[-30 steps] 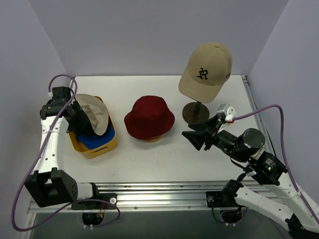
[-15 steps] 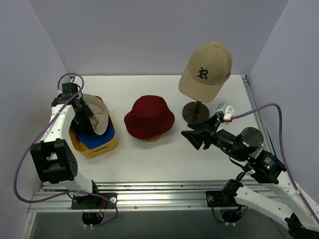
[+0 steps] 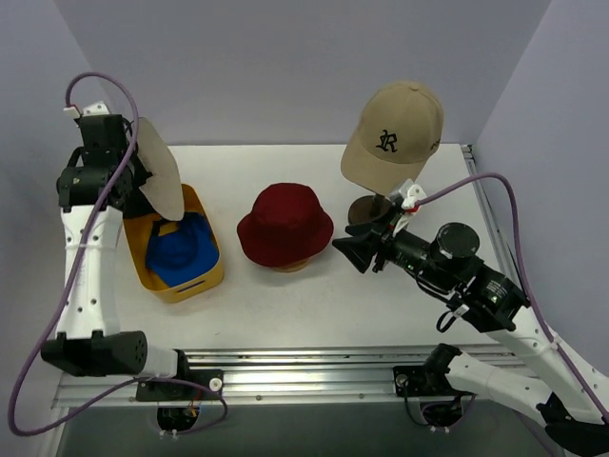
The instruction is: Stack the hats
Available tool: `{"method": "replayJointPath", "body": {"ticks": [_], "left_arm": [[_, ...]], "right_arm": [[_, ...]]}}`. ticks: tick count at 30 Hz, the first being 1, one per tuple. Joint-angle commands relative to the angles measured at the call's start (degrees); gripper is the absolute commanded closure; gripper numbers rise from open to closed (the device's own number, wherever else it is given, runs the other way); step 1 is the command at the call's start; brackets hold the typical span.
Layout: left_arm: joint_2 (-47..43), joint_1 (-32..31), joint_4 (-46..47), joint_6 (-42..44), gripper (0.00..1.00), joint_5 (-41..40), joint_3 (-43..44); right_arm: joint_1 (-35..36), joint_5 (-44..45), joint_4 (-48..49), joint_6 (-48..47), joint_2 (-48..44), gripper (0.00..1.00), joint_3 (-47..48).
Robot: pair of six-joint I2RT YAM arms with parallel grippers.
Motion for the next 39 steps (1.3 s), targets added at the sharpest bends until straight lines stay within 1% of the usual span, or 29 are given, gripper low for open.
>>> {"method": "replayJointPath", "body": {"ticks": [1, 2, 3, 4, 6, 7, 9, 10, 11, 14, 18, 19, 20, 22, 24, 25, 27, 29, 31, 33, 36, 38, 39], "left_arm": [[-3.22, -4.00, -8.50, 4.28, 0.98, -1.23, 6.63], [-3.22, -5.15, -9.65, 4.55, 0.98, -1.04, 8.56], [-3.40, -6.38, -11.57, 4.90, 0.98, -1.12, 9.27], [-3.75, -8.91, -12.20, 5.60, 0.98, -1.30, 9.80], [-5.15, -10.87, -12.99, 6.31, 0.98, 0.10, 10.33], [-5.76, -11.74, -12.82, 6.66, 0.98, 1.07, 10.33], [-8.04, -15.17, -10.29, 8.41, 0.98, 4.30, 8.94], [-8.75, -16.49, -9.40, 8.85, 0.98, 4.76, 8.40], [-9.37, -19.37, -8.35, 9.99, 0.98, 5.38, 7.79], [-12.09, -23.08, -1.95, 11.66, 0.98, 7.22, 3.84], [-14.12, -23.97, 3.24, 13.78, 0.98, 9.86, 0.05], [-14.21, -24.06, 4.22, 14.30, 0.98, 10.21, -0.47], [-14.38, -24.23, 5.27, 15.35, 0.98, 10.22, -1.70], [-15.00, -24.93, 8.79, 16.85, 0.98, 10.30, -3.11], [-14.74, -25.81, 12.03, 17.82, 0.98, 9.78, -4.43], [-14.39, -27.64, 12.92, 18.35, 0.98, 8.64, -4.43], [-12.64, -29.85, 14.68, 19.84, 0.98, 0.32, -3.64], [-11.05, -31.61, 15.39, 21.33, 0.98, -5.05, -2.85], [-8.77, -32.05, 17.05, 21.95, 0.98, -8.49, -2.33], [-6.66, -32.76, 18.11, 23.61, 0.97, -11.83, -1.36], [-4.55, -34.16, 20.92, 23.63, 0.98, -12.63, -1.97], [-2.97, -35.56, 23.46, 23.80, 0.98, -15.43, -1.62], [-0.35, -36.70, 23.74, 24.06, 0.98, -18.15, -0.66]], "right_arm": [[0.96, 0.08, 3.31, 0.95, 5.03, 0.59, 8.13], [1.39, -0.19, 3.40, 0.60, 6.89, 0.59, 9.80], [2.01, 0.16, 3.23, -0.71, 8.82, 0.58, 13.81], [2.97, 0.94, 1.57, -1.42, 13.19, 0.58, 16.29], [6.75, 5.42, -1.33, -4.31, 17.87, 0.57, 21.82], [8.33, 7.09, -3.78, -5.20, 22.50, 0.57, 27.42], [12.97, 11.47, -5.12, -6.69, 26.49, 0.56, 32.11], [13.96, 12.02, -4.51, -7.39, 29.38, 0.55, 35.09], [14.32, 11.94, -3.64, -7.31, 30.62, 0.55, 36.08], [14.58, 11.41, -1.09, -7.92, 34.93, 0.54, 40.29], [14.58, 13.25, 1.29, -8.37, 39.51, 0.53, 44.08], [14.67, 17.95, 2.16, -7.76, 40.56, 0.51, 44.35], [14.58, 21.05, 4.17, -5.32, 40.74, 0.50, 44.27], [14.41, 27.63, 5.07, -3.63, 40.31, 0.50, 43.30], [14.15, 28.37, 5.25, -3.88, 38.99, 0.50, 40.51], [14.06, 28.37, 5.86, -4.06, 37.25, 0.50, 39.27], [13.88, 28.02, 6.39, -4.76, 35.22, 0.50, 36.81], [13.53, 28.98, 6.48, -6.08, 32.49, 0.50, 33.90], [13.35, 29.60, 5.69, -6.61, 30.12, 0.50, 31.71], [12.65, 29.87, 4.73, -6.61, 27.49, 0.50, 30.21], [11.95, 30.13, 4.81, -6.61, 23.19, 0.50, 26.70], [11.68, 30.22, 4.90, -6.44, 21.07, 0.50, 24.33], [11.42, 30.13, 4.72, -6.52, 19.14, 0.50, 23.79]]}}
